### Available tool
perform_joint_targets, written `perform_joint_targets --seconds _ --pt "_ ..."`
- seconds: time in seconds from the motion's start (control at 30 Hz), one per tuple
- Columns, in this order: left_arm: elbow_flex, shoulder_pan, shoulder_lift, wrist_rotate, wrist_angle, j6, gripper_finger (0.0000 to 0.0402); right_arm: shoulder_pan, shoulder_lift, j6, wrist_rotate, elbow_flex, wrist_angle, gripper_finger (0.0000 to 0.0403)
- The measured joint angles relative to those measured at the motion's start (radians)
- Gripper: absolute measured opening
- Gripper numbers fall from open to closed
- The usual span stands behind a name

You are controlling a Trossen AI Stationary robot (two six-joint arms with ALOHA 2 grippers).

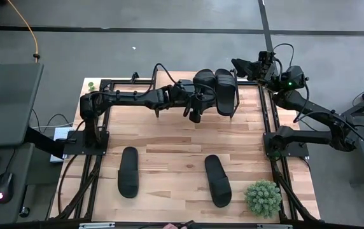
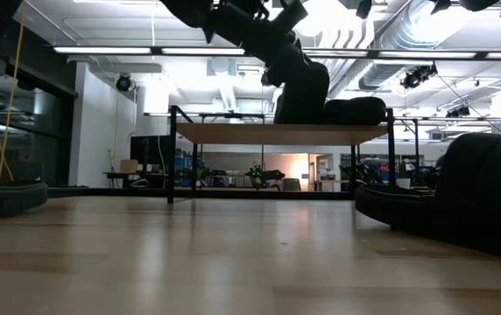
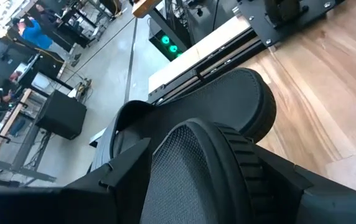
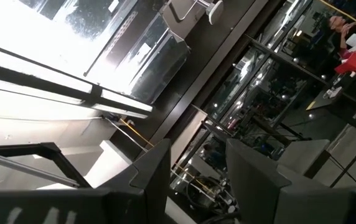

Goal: Pick and place slides into the shelf
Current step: Put the black slide on the shelf

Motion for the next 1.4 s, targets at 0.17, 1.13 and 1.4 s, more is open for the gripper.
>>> perform_joint_targets --seconds 0.17,1.13,1.4 --pt "0.0 0.006 0.0 0.012 0.001 0.002 0.0218 0.0 0.0 -0.001 0.0 0.0 0.0 0.0147" --pt "0.0 -0.051 0.0 0.043 -0.06 -0.2 0.0346 0.079 0.0 0.01 0.004 0.0 0.0 0.0147" --pt "0.0 -0.053 -0.023 -0.132 -0.077 -0.178 0.0346 0.079 0.0 -0.004 0.002 0.0 -0.017 0.0147"
